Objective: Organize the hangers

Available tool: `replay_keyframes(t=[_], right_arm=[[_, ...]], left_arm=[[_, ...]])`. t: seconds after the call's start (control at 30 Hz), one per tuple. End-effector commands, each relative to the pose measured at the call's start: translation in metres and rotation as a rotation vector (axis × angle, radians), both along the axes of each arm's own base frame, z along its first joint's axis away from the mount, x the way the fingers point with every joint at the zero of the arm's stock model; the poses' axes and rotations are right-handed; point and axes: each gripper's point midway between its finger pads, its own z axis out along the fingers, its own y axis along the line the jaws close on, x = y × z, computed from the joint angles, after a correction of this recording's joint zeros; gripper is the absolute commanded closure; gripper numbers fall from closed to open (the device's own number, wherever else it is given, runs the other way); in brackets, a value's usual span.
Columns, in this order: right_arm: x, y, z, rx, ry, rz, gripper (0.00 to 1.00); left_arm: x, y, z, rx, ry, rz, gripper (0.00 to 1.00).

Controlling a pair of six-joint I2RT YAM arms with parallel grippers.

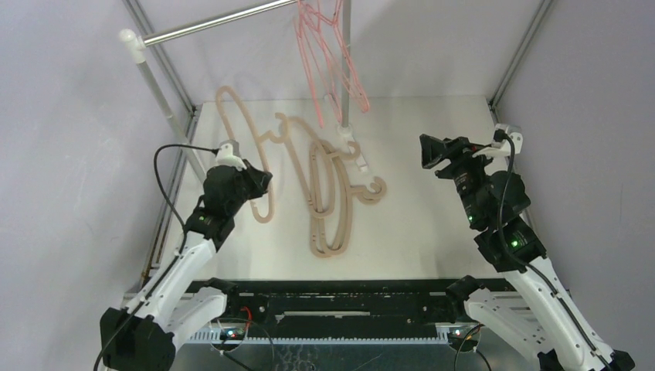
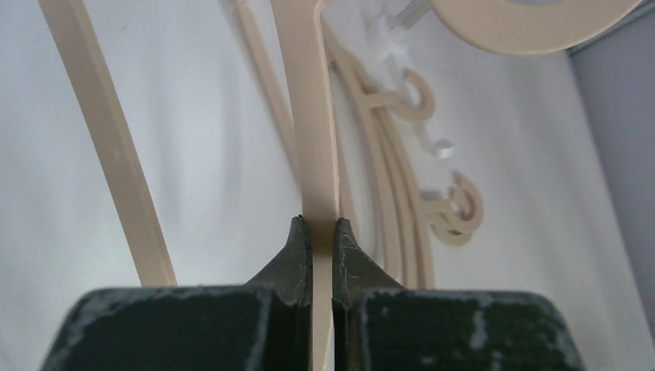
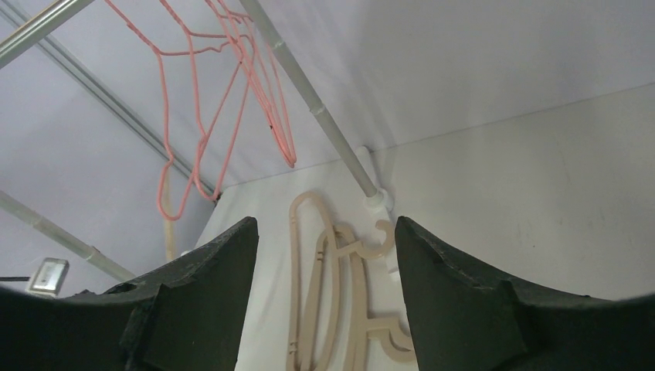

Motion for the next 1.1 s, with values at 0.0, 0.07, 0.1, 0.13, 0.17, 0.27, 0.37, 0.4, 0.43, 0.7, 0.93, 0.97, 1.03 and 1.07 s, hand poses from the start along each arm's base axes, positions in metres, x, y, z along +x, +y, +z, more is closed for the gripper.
replay_keyframes(t=[0.0,0.07,0.1,0.13,0.17,0.27,0.37,0.4,0.43,0.7,0.93,0.97,1.03,1.07], right_arm=[[0.001,0.002,0.011,0.03,-0.034,0.011,0.27],[0.002,0.003,0.011,0.027,-0.033,0.009,0.27],[0.003,0.003,0.011,0.025,-0.033,0.011,0.27],[0.003,0.004,0.011,0.023,-0.032,0.012,0.27],[0.004,0.004,0.011,0.017,-0.029,0.012,0.27],[0.007,0.005,0.01,0.008,-0.018,0.011,0.26],[0.009,0.007,0.005,-0.002,0.0,0.014,0.26],[0.009,0.007,0.002,-0.006,0.01,0.014,0.26],[0.01,0.008,0.0,-0.01,0.018,0.017,0.26],[0.004,0.005,-0.003,-0.011,0.031,0.019,0.26],[0.001,0.001,-0.01,-0.025,0.055,0.003,0.26],[0.001,0.0,-0.011,-0.027,0.059,0.001,0.26],[0.001,0.0,-0.012,-0.027,0.063,-0.001,0.26],[0.002,0.0,-0.012,-0.027,0.064,-0.001,0.26]], left_arm=[[0.004,-0.016,0.075,-0.115,-0.205,-0.073,1.0],[0.004,-0.017,0.097,-0.129,-0.256,-0.079,1.0],[0.004,-0.018,0.107,-0.137,-0.277,-0.084,1.0],[0.004,-0.018,0.118,-0.144,-0.299,-0.088,1.0],[0.005,-0.021,0.129,-0.159,-0.319,-0.099,1.0],[0.011,-0.027,0.16,-0.187,-0.376,-0.12,1.0],[0.023,-0.032,0.186,-0.198,-0.415,-0.134,1.0],[0.027,-0.034,0.194,-0.206,-0.427,-0.137,1.0],[0.033,-0.036,0.204,-0.214,-0.441,-0.142,1.0],[0.068,-0.048,0.237,-0.258,-0.471,-0.162,1.0],[0.079,-0.054,0.252,-0.319,-0.51,-0.178,1.0],[0.08,-0.053,0.254,-0.32,-0.515,-0.177,1.0],[0.082,-0.054,0.256,-0.342,-0.52,-0.178,1.0],[0.083,-0.054,0.257,-0.354,-0.521,-0.18,1.0]])
